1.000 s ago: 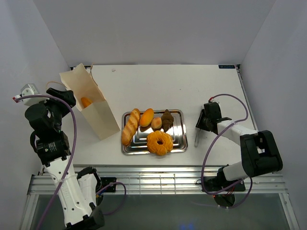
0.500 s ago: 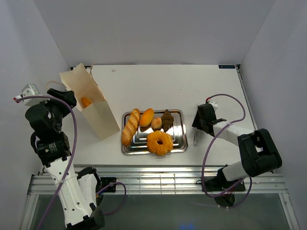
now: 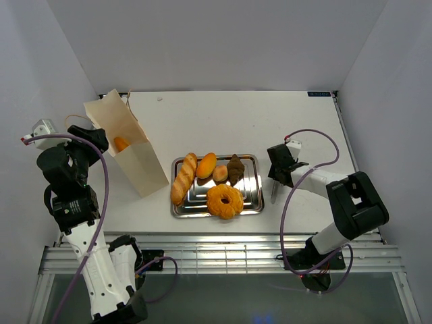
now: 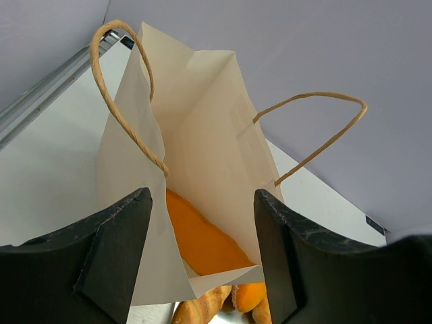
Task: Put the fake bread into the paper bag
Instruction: Adjust the clamp at the center of the board, then pick up the clamp at the center of the board, then pick up the fake bread from the plate.
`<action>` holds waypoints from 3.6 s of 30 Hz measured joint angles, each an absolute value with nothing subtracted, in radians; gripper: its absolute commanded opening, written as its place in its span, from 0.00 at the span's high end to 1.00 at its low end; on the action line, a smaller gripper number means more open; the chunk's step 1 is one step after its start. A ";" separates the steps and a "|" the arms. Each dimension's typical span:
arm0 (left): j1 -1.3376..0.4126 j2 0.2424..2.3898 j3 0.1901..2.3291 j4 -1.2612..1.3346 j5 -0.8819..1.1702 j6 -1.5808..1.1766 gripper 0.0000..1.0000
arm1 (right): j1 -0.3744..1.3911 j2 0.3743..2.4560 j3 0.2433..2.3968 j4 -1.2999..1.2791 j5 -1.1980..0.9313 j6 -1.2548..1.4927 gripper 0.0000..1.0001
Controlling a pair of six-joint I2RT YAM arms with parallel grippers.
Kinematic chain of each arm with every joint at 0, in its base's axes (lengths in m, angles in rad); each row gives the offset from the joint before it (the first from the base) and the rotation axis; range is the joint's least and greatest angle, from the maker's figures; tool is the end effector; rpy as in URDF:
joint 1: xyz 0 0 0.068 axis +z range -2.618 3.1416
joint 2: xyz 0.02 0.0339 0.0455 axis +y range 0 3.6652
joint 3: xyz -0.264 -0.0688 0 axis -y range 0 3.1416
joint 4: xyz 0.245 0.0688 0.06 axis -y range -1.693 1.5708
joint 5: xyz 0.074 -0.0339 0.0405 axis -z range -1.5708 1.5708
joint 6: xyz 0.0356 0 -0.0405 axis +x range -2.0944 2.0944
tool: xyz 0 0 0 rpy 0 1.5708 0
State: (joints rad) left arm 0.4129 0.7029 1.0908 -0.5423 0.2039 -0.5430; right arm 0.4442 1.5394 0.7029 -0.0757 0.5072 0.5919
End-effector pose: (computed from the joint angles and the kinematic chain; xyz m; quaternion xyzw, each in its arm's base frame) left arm 0.1222 0.0457 0.4156 -0.2888 0.7014 -0.1192 0.6407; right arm 0.2645 0.1068 0.1526 0.1485 0.9075 -0.0512 0.3895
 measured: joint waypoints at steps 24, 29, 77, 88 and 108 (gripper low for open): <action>0.413 0.703 1.091 -0.539 0.206 -0.540 0.28 | 0.427 1.253 0.765 -0.263 0.082 0.482 0.92; 0.413 0.703 1.091 -0.539 0.208 -0.543 0.28 | 0.426 1.216 0.837 -0.247 -0.290 0.463 0.91; 0.413 0.685 1.091 -0.539 0.225 -0.566 0.28 | 0.603 1.338 0.787 -0.094 -0.891 0.962 0.52; 0.413 0.685 1.091 -0.539 0.226 -0.569 0.28 | 0.593 1.373 0.757 -0.119 -0.856 0.962 0.53; 0.413 0.693 1.091 -0.538 0.234 -0.568 0.28 | 0.131 1.289 0.867 -0.437 -0.743 0.656 0.50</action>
